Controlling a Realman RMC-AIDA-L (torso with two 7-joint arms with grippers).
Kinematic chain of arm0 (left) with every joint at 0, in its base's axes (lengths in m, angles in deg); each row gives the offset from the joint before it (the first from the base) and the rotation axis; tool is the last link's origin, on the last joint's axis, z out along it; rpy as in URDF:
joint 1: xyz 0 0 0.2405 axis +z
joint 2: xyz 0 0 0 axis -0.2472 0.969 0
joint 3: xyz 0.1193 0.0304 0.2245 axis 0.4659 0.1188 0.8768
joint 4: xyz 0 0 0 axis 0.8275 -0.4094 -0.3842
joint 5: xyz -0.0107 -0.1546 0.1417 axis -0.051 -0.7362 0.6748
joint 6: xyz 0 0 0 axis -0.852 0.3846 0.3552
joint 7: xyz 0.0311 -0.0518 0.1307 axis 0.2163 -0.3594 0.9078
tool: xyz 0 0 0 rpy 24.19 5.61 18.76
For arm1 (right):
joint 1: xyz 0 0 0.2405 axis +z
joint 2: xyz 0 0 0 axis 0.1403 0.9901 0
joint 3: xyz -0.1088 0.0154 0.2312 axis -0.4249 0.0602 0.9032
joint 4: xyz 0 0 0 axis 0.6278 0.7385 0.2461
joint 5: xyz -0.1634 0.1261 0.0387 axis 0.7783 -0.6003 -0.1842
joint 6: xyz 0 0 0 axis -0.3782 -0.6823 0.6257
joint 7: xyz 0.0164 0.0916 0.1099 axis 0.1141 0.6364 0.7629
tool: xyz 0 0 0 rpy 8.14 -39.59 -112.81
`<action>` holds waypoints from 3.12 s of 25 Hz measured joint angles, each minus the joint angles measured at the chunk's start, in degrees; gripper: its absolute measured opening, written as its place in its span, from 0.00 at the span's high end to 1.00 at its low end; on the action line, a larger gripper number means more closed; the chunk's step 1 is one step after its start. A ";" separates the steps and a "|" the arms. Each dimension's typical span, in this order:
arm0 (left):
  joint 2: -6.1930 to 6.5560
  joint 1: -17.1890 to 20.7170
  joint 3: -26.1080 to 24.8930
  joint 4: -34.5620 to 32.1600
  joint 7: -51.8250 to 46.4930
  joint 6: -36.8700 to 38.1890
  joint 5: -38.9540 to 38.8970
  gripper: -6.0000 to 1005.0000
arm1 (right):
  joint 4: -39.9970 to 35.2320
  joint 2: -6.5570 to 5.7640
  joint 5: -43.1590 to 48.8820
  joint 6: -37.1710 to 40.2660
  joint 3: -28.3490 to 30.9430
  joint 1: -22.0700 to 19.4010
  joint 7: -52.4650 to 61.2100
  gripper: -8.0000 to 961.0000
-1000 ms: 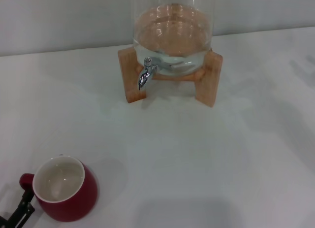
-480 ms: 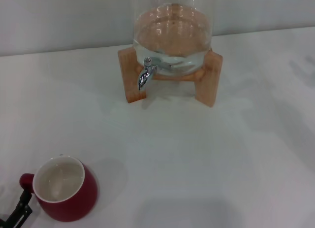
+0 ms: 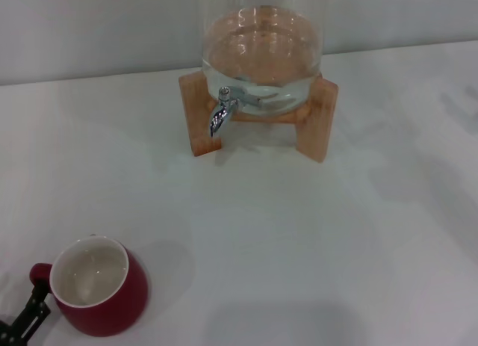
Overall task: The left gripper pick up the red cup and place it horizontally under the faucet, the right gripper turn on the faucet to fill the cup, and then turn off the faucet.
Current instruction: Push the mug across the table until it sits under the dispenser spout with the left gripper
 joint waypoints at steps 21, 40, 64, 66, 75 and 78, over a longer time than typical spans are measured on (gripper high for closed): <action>0.10 -3.00 0.33 -0.97 0.47 4.12 0.48 0.15 | 0.84 0.01 -0.42 0.41 0.66 0.10 -0.57 0.31; 0.19 -3.67 0.50 -1.88 -1.58 4.36 4.15 0.51 | 0.88 0.01 -0.44 0.55 0.70 0.36 -0.62 0.31; 0.20 -6.61 0.22 -2.33 -2.24 2.92 3.90 0.90 | 1.32 0.01 -0.53 -0.07 0.70 0.35 -0.62 0.31; 0.25 -7.41 0.10 -2.40 -2.26 3.24 3.85 0.90 | 1.32 0.01 -0.53 -0.18 0.67 0.35 -0.62 0.31; 0.26 -12.02 0.15 -5.17 -6.57 6.80 3.77 0.90 | 1.48 0.01 -0.53 -0.88 0.32 0.25 -0.62 0.31; 0.27 -14.02 0.24 -5.18 -7.68 8.04 3.83 0.90 | 1.63 0.06 -0.53 -1.24 0.14 0.19 -0.62 0.31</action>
